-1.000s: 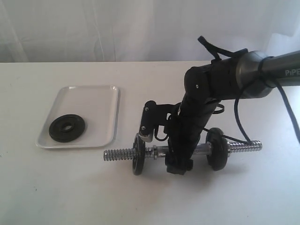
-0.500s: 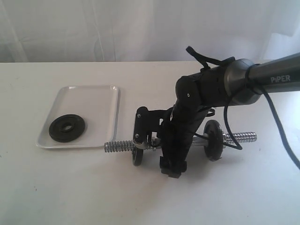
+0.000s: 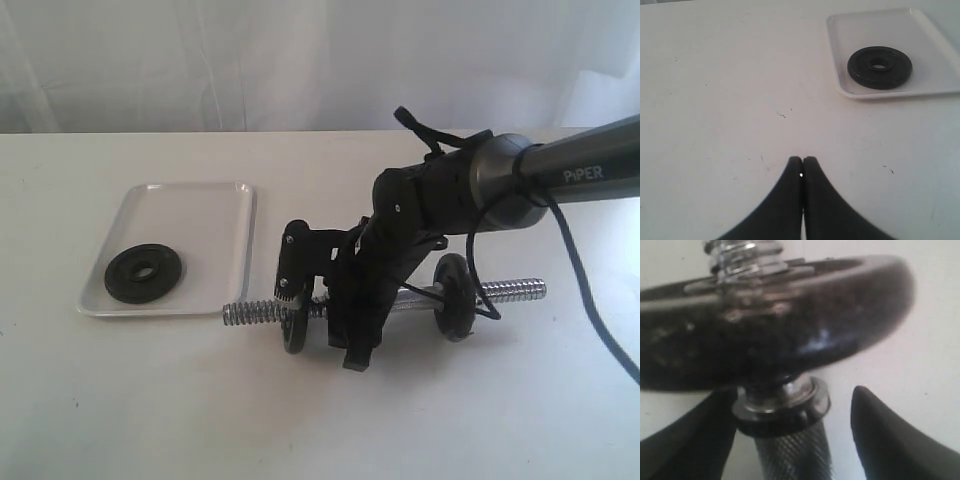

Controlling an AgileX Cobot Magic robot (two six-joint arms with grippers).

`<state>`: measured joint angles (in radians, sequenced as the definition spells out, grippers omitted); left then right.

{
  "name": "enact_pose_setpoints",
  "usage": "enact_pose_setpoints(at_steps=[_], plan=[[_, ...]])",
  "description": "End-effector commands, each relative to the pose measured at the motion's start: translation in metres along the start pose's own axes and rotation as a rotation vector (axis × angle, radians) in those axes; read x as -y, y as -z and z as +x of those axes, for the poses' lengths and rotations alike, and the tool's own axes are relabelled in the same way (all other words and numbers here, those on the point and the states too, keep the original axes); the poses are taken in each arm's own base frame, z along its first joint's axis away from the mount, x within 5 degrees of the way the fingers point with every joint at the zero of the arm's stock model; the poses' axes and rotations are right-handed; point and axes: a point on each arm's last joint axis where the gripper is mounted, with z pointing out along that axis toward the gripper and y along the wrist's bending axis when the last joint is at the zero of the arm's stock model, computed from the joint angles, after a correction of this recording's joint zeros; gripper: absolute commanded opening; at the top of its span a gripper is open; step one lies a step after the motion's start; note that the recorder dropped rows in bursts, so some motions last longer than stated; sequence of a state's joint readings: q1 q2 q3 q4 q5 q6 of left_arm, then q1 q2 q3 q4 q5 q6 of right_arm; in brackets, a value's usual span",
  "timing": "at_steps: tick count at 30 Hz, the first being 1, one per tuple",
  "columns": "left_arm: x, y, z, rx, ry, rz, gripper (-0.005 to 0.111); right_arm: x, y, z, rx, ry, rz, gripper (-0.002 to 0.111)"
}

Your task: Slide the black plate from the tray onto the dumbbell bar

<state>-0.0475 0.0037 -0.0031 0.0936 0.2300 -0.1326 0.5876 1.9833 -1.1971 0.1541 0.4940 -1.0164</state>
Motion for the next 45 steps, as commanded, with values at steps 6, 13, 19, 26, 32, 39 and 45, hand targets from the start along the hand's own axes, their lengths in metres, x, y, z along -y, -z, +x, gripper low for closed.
enact_pose_setpoints(at_steps=[6, 13, 19, 26, 32, 39, 45], plan=[[0.0, 0.0, 0.001, -0.002, 0.005, 0.003, 0.0, -0.001, -0.011, 0.002, -0.005, 0.031, -0.005, 0.056], [0.0, 0.0, 0.001, -0.002, 0.005, 0.003, 0.0, 0.0, -0.011, 0.002, 0.003, 0.048, 0.009, 0.0], [0.0, 0.0, 0.001, -0.002, 0.005, 0.003, 0.0, 0.002, -0.01, -0.001, 0.034, 0.009, 0.031, 0.0], [0.0, 0.0, 0.001, -0.002, 0.005, 0.003, 0.0, 0.006, -0.01, -0.004, 0.068, -0.036, 0.075, 0.0], [0.0, 0.0, 0.001, -0.002, 0.005, 0.003, 0.0, 0.009, -0.011, -0.005, 0.083, -0.077, 0.103, 0.0], [0.0, 0.0, 0.001, -0.002, 0.005, 0.003, 0.0, 0.015, -0.01, -0.009, 0.123, -0.077, 0.169, 0.0], [0.0, 0.0, 0.001, -0.002, 0.005, 0.003, 0.0, 0.02, -0.009, -0.008, 0.14, -0.088, 0.202, 0.0]])
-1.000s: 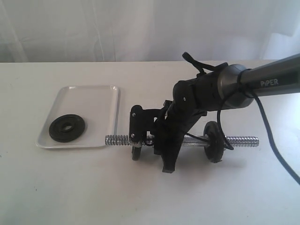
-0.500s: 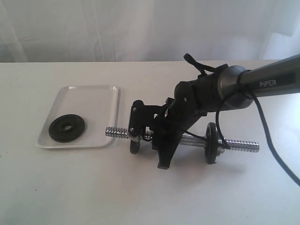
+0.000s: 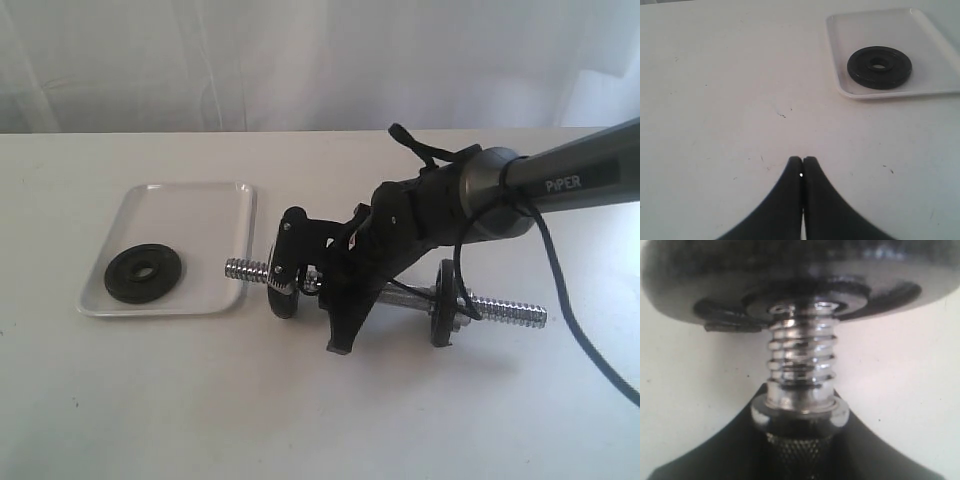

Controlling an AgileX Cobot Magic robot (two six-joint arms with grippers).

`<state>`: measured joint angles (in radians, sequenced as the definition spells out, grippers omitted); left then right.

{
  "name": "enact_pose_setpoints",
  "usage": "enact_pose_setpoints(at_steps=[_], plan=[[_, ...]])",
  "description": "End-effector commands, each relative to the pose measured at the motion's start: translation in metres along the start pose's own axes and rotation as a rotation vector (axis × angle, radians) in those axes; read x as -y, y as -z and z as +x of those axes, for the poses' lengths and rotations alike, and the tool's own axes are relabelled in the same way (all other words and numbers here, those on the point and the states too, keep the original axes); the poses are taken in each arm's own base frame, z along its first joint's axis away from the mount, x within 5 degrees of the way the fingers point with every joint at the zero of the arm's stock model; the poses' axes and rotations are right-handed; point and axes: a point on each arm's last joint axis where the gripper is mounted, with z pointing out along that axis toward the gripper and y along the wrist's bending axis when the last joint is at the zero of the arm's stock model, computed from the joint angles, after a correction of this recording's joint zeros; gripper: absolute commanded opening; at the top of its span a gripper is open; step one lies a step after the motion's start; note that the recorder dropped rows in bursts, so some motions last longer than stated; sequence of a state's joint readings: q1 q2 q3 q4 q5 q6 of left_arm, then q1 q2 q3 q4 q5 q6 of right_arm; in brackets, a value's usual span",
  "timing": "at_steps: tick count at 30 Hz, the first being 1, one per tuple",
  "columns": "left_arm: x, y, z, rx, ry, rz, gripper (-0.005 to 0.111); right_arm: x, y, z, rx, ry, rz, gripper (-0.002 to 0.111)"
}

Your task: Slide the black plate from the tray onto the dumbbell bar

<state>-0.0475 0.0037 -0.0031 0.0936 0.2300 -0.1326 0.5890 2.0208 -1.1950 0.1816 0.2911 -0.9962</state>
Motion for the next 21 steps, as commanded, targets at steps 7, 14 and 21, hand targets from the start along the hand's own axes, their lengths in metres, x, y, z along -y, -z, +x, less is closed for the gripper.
enact_pose_setpoints(at_steps=[7, 14, 21], plan=[[0.0003, -0.0002, 0.0011, -0.002, 0.005, 0.003, 0.0, 0.013, 0.0025, 0.0012, 0.047, -0.078, 0.077, 0.0], [0.0001, -0.0002, 0.0009, 0.0, 0.001, 0.001, 0.0, 0.0108, 0.0024, 0.0024, 0.032, -0.08, 0.053, 0.0], [0.0012, 0.0002, -0.0067, 0.084, 0.048, 0.015, 0.0, 0.0093, 0.0016, 0.0026, 0.027, -0.079, 0.043, 0.0]])
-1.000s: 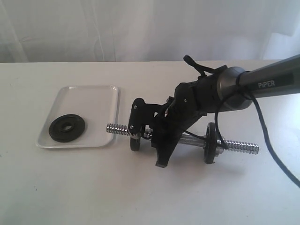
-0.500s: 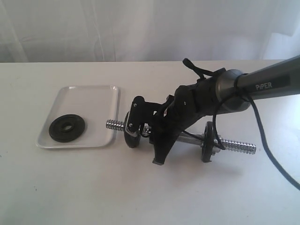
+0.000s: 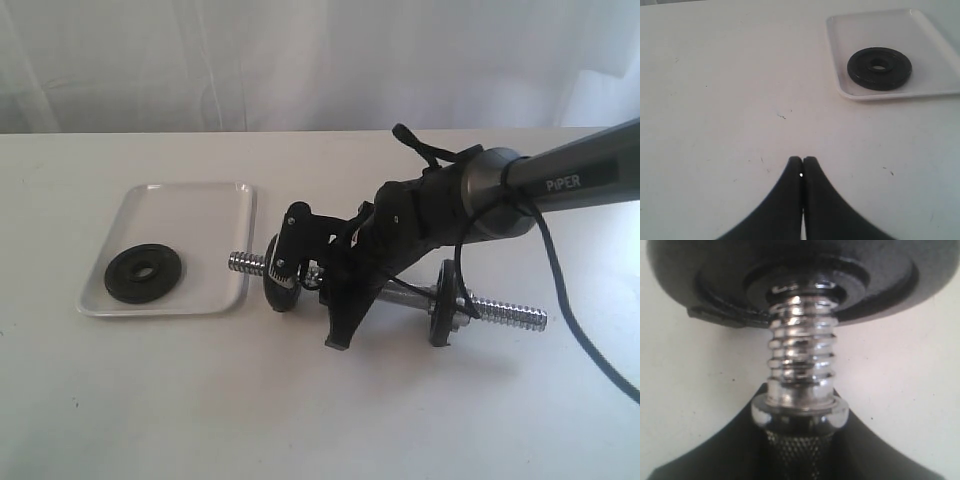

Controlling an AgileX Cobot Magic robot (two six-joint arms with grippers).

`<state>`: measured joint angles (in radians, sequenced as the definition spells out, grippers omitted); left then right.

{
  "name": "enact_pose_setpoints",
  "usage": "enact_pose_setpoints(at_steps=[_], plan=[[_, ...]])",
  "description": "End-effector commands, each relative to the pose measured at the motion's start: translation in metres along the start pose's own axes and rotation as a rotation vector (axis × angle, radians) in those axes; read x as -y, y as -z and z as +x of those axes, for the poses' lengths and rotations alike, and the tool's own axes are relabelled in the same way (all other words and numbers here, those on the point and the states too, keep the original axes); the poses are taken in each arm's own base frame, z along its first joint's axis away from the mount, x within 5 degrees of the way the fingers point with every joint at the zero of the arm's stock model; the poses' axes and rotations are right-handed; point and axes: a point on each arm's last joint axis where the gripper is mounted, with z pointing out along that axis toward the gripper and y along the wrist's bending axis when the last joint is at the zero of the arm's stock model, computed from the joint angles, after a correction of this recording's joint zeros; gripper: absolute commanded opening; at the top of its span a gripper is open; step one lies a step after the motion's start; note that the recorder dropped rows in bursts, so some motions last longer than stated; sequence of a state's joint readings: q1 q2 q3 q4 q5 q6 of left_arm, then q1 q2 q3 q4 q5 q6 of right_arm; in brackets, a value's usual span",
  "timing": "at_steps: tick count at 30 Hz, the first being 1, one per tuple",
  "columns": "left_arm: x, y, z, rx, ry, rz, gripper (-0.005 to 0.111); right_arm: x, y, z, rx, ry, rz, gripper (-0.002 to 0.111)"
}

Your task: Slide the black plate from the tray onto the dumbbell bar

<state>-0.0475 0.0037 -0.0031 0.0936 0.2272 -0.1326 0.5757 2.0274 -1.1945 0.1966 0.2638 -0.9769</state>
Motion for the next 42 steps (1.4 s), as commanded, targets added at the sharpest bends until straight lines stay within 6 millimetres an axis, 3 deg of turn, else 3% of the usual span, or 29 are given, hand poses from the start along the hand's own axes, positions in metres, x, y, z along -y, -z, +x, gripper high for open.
enact_pose_setpoints(at_steps=[1, 7, 13, 20, 26, 28, 29, 30, 31, 32, 33, 34, 36, 40, 42], plan=[[0.002, 0.0, -0.009, 0.106, 0.106, 0.03, 0.0, 0.005, 0.003, -0.001, 0.017, -0.034, 0.021, 0.0], [0.0, 0.007, -0.034, 0.39, 0.422, 0.085, 0.0, 0.0, -0.01, 0.005, -0.005, -0.036, 0.003, 0.0], [-0.007, 0.017, -0.053, 0.623, 0.566, 0.103, 0.0, -0.002, -0.02, 0.008, -0.008, -0.031, 0.008, 0.0], [-0.006, 0.036, -0.115, 0.644, 0.426, 0.098, 0.0, -0.002, -0.019, 0.008, -0.008, -0.033, 0.008, 0.0], [-0.006, 0.015, -0.177, 0.458, 0.251, 0.05, 0.0, -0.002, -0.019, 0.008, -0.011, -0.036, 0.002, 0.0], [-0.007, -0.006, -0.209, 0.33, 0.175, 0.031, 0.0, -0.002, -0.019, 0.008, -0.011, -0.036, 0.002, 0.0], [-0.008, -0.028, -0.228, 0.219, 0.117, 0.016, 0.0, -0.002, -0.019, 0.008, -0.01, -0.041, 0.001, 0.0], [-0.008, -0.038, -0.235, 0.173, 0.094, 0.012, 0.0, -0.002, -0.019, 0.008, -0.009, -0.046, 0.001, 0.0], [-0.008, -0.065, -0.25, 0.055, 0.039, 0.009, 0.0, -0.002, -0.019, 0.008, -0.007, -0.052, 0.001, 0.0], [-0.008, -0.082, -0.252, -0.021, 0.02, 0.011, 0.0, -0.002, -0.019, 0.008, -0.007, -0.052, 0.001, 0.0], [-0.008, -0.116, -0.259, -0.155, -0.005, 0.022, 0.0, -0.002, -0.019, 0.008, -0.007, -0.052, 0.001, 0.0], [-0.007, -0.13, -0.262, -0.202, -0.01, 0.033, 0.0, -0.002, -0.019, 0.008, -0.007, -0.052, 0.001, 0.0], [0.004, -0.198, -0.251, -0.433, -0.066, 0.127, 0.0, -0.002, -0.019, 0.008, -0.01, -0.055, -0.003, 0.0], [0.035, -0.279, -0.228, -0.571, -0.127, 0.21, 0.0, -0.003, -0.019, 0.009, -0.015, -0.058, -0.013, 0.0], [0.059, -0.308, -0.208, -0.642, -0.186, 0.264, 0.0, -0.004, -0.019, 0.009, -0.02, -0.058, -0.02, 0.0]])
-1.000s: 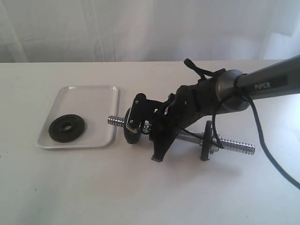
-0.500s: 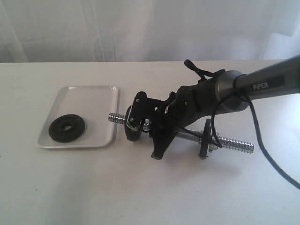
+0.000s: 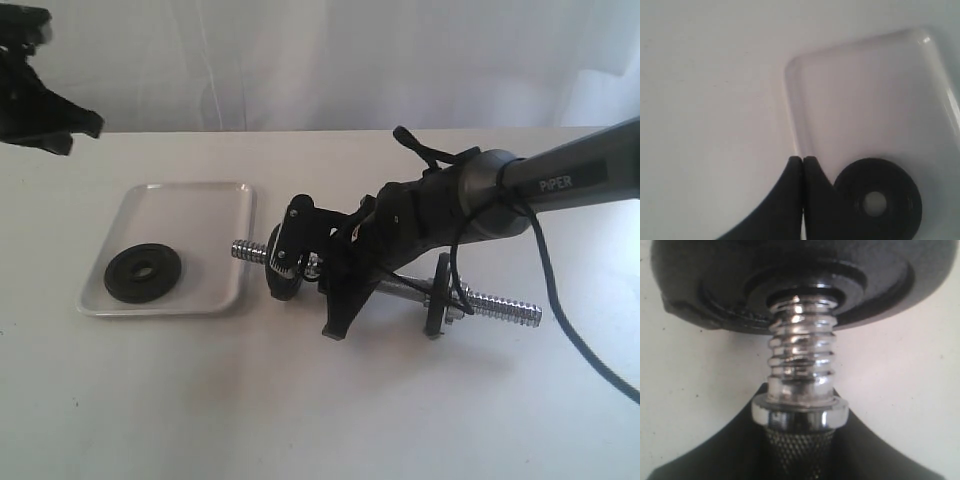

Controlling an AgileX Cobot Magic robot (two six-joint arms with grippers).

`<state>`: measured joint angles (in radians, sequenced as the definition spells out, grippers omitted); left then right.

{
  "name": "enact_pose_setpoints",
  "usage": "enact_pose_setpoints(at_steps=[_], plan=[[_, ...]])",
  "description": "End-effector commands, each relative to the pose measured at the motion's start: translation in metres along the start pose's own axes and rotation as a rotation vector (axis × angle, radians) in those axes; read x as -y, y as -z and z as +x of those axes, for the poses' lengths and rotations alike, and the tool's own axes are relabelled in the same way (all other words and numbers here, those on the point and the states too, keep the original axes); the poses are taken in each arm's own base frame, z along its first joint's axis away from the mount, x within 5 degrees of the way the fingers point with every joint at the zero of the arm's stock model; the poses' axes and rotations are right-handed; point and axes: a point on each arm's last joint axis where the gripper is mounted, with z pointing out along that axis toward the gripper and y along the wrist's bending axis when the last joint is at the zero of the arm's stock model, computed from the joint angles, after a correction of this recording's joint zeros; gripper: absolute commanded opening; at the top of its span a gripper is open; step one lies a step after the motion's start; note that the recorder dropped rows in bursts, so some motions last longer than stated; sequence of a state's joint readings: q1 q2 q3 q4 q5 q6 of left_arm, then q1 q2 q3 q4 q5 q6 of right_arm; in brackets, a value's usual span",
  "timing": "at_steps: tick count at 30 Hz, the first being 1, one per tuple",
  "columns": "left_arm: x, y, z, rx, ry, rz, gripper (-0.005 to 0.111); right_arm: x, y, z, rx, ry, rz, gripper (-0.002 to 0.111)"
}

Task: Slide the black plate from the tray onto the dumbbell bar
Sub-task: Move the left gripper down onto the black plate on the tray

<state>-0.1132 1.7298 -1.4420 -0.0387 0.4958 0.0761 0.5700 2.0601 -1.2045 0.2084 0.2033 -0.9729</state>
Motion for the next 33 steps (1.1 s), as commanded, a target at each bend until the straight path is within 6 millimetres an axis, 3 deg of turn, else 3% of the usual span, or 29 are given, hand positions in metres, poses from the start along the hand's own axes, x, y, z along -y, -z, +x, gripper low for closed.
enact_pose_setpoints(at_steps=[1, 2, 4, 10, 15, 29, 31, 33], plan=[[0.034, -0.063, -0.001, -0.14, -0.12, 0.089, 0.0, -0.008, -0.008, 0.008, -0.039, -0.037, -0.054, 0.0], [0.042, -0.078, 0.003, -0.192, -0.163, 0.11, 0.0, -0.008, -0.008, 0.008, -0.037, -0.037, -0.051, 0.0], [0.048, -0.089, 0.008, -0.252, -0.181, 0.13, 0.0, -0.007, -0.008, 0.007, -0.031, -0.037, -0.041, 0.0], [0.051, -0.093, 0.027, -0.438, -0.202, 0.177, 0.0, -0.006, -0.008, 0.007, -0.028, -0.037, -0.037, 0.0], [0.052, -0.099, 0.045, -0.495, -0.259, 0.21, 0.0, -0.007, -0.008, 0.007, -0.029, -0.035, -0.039, 0.0], [0.055, -0.099, 0.037, -0.434, -0.251, 0.232, 0.0, -0.007, -0.008, 0.007, -0.029, -0.035, -0.039, 0.0], [0.055, -0.099, 0.038, -0.438, -0.251, 0.233, 0.006, -0.007, -0.008, 0.007, -0.029, -0.035, -0.039, 0.0], [0.055, -0.099, 0.038, -0.44, -0.253, 0.232, 0.021, -0.007, -0.008, 0.007, -0.029, -0.035, -0.039, 0.0]])
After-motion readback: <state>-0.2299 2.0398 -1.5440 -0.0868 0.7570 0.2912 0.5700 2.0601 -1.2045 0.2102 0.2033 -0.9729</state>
